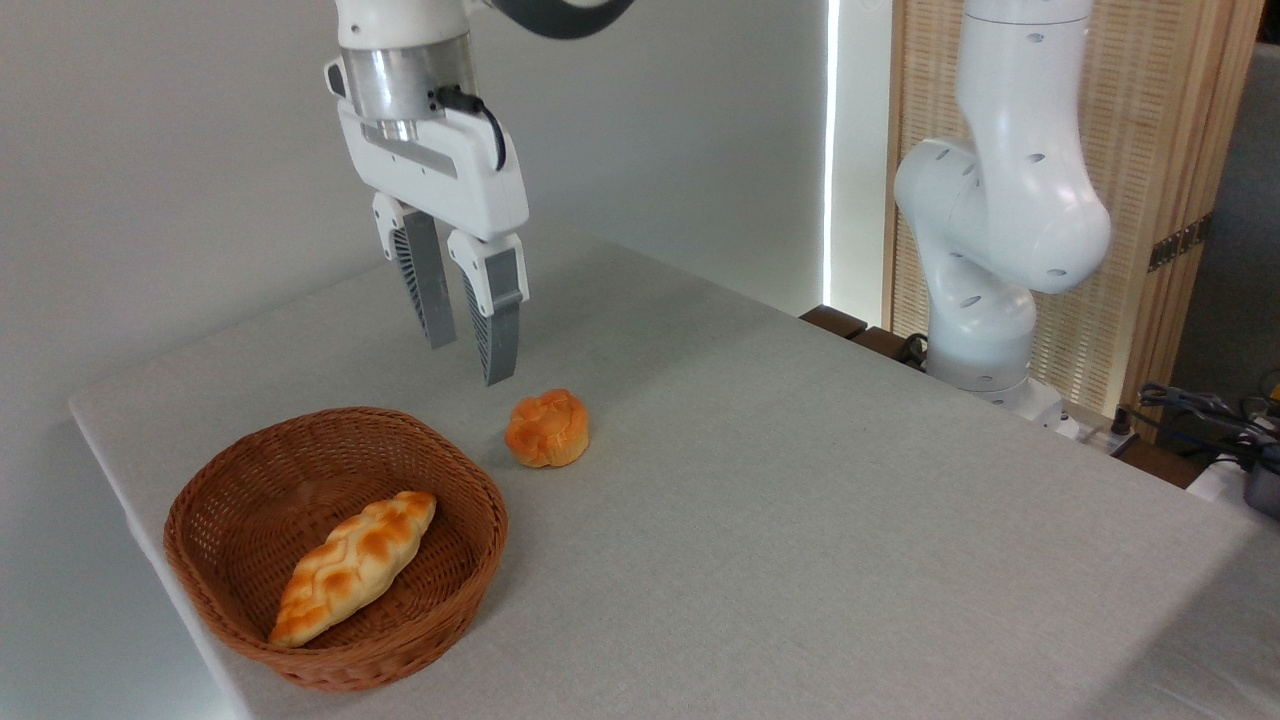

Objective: Put bread into the basket

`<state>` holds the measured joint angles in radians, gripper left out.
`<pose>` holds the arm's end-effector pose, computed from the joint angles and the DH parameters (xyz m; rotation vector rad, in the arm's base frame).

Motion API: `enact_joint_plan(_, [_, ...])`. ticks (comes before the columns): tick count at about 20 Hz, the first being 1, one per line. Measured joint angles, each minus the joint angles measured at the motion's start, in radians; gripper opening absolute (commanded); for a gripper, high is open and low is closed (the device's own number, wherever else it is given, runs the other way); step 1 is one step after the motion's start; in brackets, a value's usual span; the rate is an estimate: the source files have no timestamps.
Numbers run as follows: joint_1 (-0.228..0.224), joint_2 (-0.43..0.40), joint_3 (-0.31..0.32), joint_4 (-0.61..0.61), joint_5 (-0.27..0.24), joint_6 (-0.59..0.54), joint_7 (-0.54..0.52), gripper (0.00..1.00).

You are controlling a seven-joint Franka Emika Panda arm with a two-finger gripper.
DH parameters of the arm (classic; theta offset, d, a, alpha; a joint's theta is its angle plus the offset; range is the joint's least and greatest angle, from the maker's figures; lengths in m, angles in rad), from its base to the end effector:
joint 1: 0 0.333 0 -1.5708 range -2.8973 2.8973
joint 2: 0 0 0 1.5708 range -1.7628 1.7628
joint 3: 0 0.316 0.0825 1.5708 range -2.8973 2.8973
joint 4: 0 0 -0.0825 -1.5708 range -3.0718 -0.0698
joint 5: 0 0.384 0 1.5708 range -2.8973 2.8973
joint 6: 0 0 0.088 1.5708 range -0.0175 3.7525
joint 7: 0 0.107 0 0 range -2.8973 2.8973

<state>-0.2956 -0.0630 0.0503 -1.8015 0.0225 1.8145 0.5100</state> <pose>0.5349 -0.1313 0.5708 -2.8890 1.1537 -0.1132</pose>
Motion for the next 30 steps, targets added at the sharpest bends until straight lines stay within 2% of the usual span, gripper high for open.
enact_joint_plan(4, [0.0,0.009,0.032,0.009,-0.002,-0.009,0.0,1.0])
enact_joint_plan(10, [0.008,0.019,0.036,0.009,-0.004,-0.011,0.0,1.0])
enact_joint_plan(11, [0.03,0.019,0.019,0.009,-0.007,-0.011,0.0,1.0])
enact_joint_plan(14, [0.148,0.019,-0.093,0.009,-0.017,-0.011,0.0,1.0])
enact_joint_plan(16, [0.18,0.019,-0.125,0.009,-0.018,-0.011,0.0,1.0])
enact_joint_plan(28, [0.187,0.024,-0.139,0.009,-0.018,-0.011,0.009,1.0])
enact_joint_plan(30, [0.189,0.025,-0.139,0.01,-0.018,-0.01,0.042,1.0])
